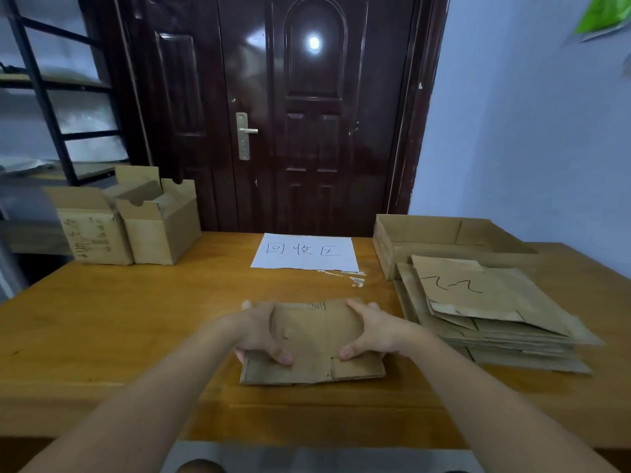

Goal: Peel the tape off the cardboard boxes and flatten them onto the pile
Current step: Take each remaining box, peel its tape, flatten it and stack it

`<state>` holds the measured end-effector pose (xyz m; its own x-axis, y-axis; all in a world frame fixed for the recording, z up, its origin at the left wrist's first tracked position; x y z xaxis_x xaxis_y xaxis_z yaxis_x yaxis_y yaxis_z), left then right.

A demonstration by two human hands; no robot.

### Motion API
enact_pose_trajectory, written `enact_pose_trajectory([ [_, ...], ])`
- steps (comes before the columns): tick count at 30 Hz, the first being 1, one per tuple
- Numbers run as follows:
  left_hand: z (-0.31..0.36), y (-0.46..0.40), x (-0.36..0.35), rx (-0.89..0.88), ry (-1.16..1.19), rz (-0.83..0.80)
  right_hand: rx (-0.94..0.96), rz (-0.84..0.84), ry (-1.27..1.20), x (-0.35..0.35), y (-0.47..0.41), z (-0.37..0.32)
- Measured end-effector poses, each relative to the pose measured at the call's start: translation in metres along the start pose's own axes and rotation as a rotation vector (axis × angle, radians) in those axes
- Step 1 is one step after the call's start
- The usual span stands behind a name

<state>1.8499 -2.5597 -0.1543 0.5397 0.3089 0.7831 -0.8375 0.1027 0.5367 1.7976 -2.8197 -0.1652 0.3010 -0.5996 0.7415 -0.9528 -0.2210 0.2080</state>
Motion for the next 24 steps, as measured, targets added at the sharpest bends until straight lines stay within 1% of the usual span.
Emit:
enact_pose_trajectory([
  [2, 0.002, 0.001, 0.000, 0.000, -0.010, 0.005, 0.004, 0.005, 0.020, 0.000, 0.001, 0.001],
  [5, 0.001, 0.003, -0.001, 0.013, -0.011, 0.017, -0.005, 0.064, 0.013, -0.004, 0.003, 0.005],
  [8, 0.002, 0.002, -0.001, 0.016, -0.013, 0.024, 0.041, 0.091, 0.010, -0.008, 0.006, 0.007],
  [11, 0.004, 0.000, -0.002, 0.018, -0.026, 0.029, 0.067, 0.019, 0.089, -0.007, 0.004, 0.006],
  [16, 0.005, 0.000, -0.001, 0.034, -0.039, 0.009, 0.038, -0.099, 0.207, -0.006, -0.002, -0.001],
  [20, 0.007, 0.000, 0.001, 0.043, -0.065, 0.003, 0.028, -0.121, 0.209, -0.005, -0.003, -0.007],
  [24, 0.003, -0.001, -0.002, 0.022, -0.026, 0.014, 0.021, -0.127, 0.197, -0.004, -0.005, -0.009],
])
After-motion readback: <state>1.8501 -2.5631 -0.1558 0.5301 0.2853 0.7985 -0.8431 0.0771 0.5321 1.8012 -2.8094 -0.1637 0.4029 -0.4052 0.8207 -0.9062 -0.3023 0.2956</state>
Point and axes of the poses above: each hand's wrist, its own y-axis away from the middle knuckle, its own x-axis out of the back of the hand, z = x × y, the point moved 1 cm from there along -y, towards the middle knuckle, and after that the axes turned 14 degrees about x, right-handed, at the moved point
